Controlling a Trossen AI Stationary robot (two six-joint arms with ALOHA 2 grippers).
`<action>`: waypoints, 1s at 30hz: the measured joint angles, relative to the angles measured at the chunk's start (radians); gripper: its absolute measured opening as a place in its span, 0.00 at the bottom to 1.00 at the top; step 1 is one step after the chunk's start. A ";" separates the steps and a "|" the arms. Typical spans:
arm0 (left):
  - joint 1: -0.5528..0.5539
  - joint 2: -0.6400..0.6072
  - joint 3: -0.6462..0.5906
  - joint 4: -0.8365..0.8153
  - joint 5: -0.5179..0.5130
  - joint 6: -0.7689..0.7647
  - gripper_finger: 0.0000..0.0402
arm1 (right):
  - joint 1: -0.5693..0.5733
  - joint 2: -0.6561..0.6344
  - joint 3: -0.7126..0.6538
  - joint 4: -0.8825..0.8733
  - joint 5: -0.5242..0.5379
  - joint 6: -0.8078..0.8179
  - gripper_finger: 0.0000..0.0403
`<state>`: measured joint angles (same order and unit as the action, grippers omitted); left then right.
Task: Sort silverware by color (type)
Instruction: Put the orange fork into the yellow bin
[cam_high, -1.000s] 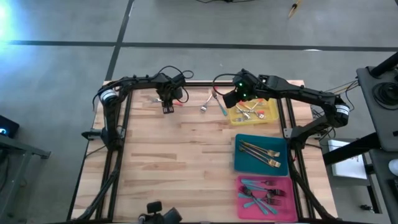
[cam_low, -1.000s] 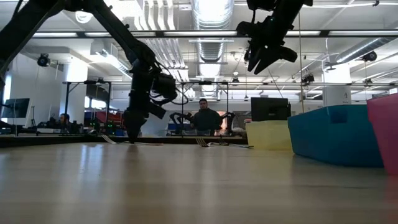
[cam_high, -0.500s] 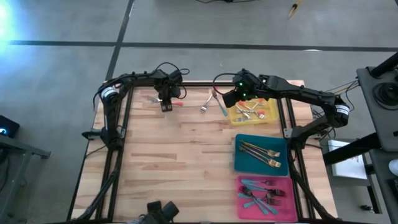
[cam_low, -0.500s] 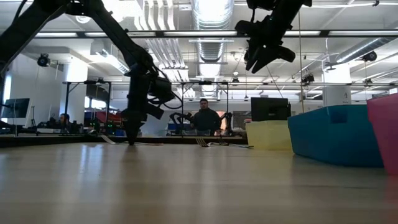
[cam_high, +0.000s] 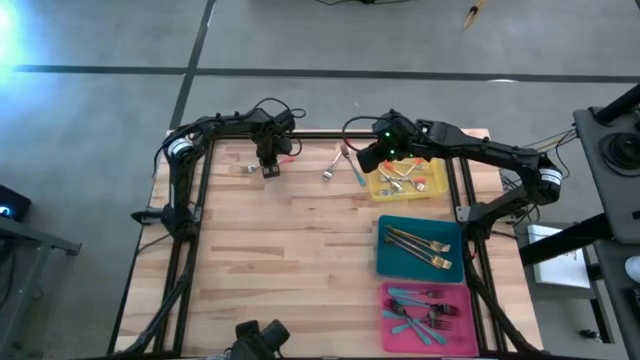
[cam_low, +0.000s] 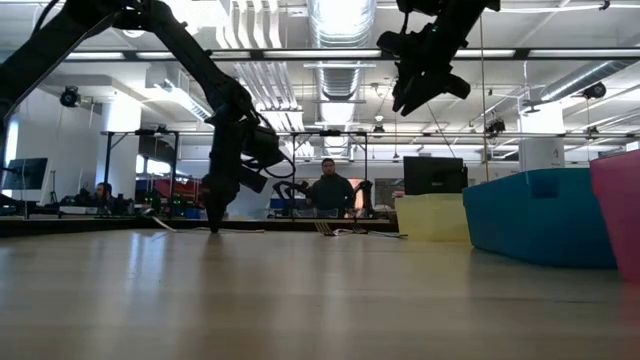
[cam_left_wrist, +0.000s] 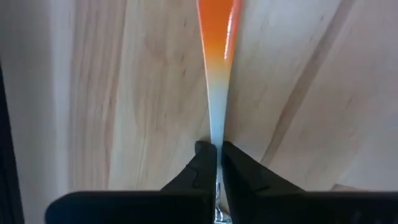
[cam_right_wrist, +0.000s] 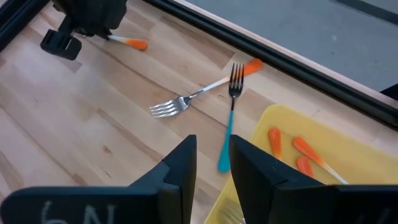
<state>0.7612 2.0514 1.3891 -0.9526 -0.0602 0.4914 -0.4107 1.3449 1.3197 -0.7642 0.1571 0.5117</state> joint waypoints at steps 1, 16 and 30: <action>0.000 0.000 0.000 -0.002 0.005 -0.008 0.01 | 0.000 0.000 0.000 0.000 0.000 0.000 0.21; -0.004 0.003 0.165 -0.001 0.439 -0.282 0.00 | 0.000 0.000 0.000 0.000 0.000 0.000 0.19; -0.135 0.014 0.421 0.281 0.436 -0.651 0.00 | -0.018 0.000 0.000 0.192 0.163 0.053 0.20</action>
<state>0.6263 2.0658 1.8097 -0.6718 0.3755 -0.1596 -0.4286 1.3449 1.3197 -0.5725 0.3205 0.5647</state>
